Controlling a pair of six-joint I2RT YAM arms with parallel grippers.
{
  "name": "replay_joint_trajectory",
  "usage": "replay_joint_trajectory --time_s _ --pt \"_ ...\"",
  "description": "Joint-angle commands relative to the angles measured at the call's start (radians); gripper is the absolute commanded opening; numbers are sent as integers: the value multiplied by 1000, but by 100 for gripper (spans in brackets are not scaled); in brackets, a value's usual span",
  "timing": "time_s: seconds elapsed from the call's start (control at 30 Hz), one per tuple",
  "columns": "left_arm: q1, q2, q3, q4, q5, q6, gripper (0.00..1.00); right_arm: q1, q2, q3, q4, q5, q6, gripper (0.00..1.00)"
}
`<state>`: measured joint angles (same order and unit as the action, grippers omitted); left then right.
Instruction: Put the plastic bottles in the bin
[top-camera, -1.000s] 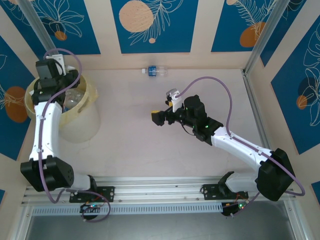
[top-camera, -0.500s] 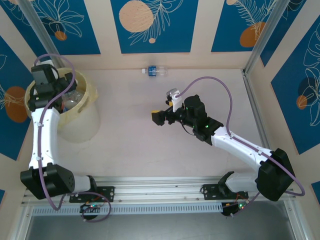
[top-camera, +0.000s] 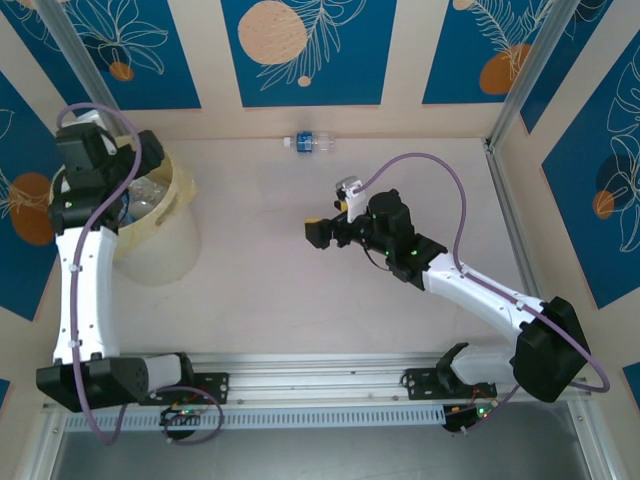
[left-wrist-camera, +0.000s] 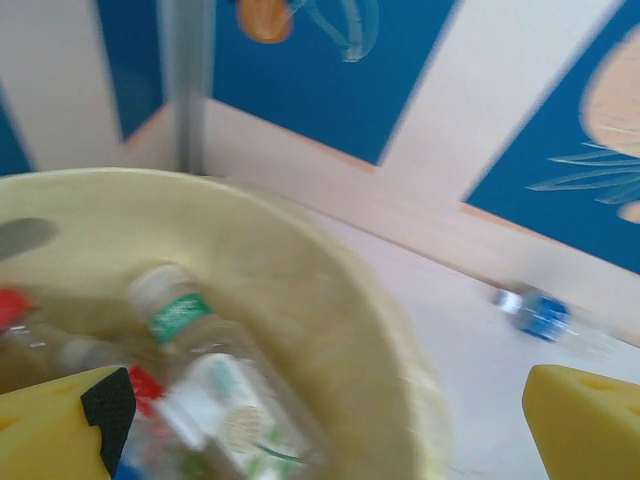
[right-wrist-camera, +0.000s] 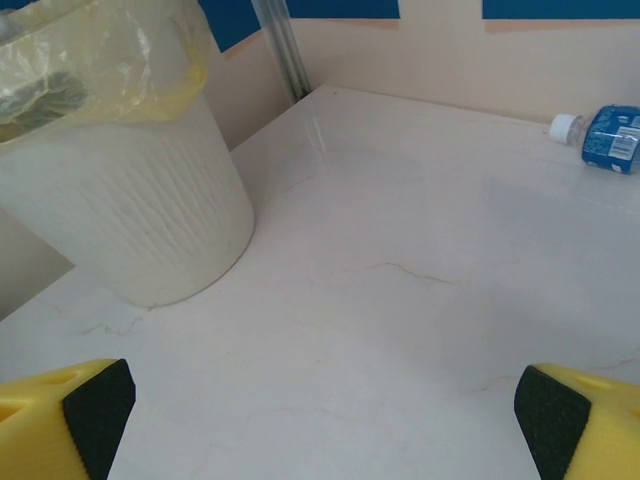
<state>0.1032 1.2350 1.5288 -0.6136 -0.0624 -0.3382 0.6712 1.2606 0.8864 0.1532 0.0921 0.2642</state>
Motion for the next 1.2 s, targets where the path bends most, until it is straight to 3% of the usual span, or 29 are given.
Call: replay_joint_trajectory --time_s 0.0,0.23,0.43,0.67,0.9,1.17 --pt "-133 -29 6 36 -32 -35 100 -16 -3 11 17 64 61 100" --pt "-378 23 -50 169 -76 -80 100 -99 7 16 -44 85 202 99" --pt "-520 205 -17 248 -73 -104 100 -244 87 80 -112 -9 318 100" --pt "-531 551 143 327 12 -170 100 -395 359 294 -136 -165 433 100" --pt "-469 954 543 269 106 -219 100 -447 747 676 -166 -207 522 100" --pt "-404 1166 709 380 135 -261 100 -481 1126 1084 -124 -271 626 99"
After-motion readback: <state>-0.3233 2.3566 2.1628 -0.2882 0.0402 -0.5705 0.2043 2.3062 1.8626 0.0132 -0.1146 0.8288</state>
